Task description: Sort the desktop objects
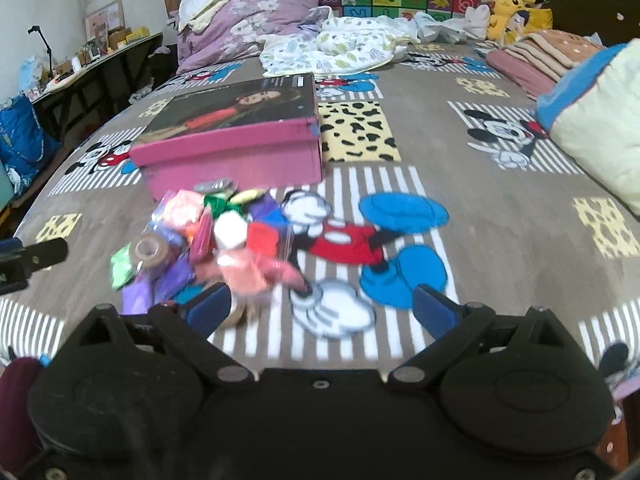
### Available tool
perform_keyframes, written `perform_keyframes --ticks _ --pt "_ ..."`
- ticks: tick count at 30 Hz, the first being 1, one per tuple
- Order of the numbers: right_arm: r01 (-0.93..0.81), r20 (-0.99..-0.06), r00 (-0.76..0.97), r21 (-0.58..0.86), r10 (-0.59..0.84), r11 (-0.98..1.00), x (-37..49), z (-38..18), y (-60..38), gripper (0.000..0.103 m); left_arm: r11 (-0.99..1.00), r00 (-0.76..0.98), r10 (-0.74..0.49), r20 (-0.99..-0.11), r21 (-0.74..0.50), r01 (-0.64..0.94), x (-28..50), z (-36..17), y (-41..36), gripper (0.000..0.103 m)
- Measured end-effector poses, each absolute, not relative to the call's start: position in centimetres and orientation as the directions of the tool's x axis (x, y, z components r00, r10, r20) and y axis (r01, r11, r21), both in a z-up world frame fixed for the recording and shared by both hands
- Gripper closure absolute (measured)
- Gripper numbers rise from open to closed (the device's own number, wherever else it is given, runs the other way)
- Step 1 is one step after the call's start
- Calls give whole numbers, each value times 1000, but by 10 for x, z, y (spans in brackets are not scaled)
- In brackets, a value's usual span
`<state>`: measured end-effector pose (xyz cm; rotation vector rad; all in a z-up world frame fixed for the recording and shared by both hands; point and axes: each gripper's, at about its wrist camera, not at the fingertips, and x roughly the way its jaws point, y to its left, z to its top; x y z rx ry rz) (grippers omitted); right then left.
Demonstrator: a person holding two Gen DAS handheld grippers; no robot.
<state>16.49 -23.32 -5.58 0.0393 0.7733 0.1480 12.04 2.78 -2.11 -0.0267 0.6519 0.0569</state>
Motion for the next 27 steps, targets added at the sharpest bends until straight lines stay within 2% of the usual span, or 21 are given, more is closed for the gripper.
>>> perform_keyframes --ticks 7,27 --pt "-103 -669 736 43 105 994 128 -46 -236 5 998 827 57 -559 55 -31 76 -13 5 11" --pt "-170 -556 820 -10 136 985 63 4 -206 5 1000 876 17 -481 19 -9 20 16 1 11"
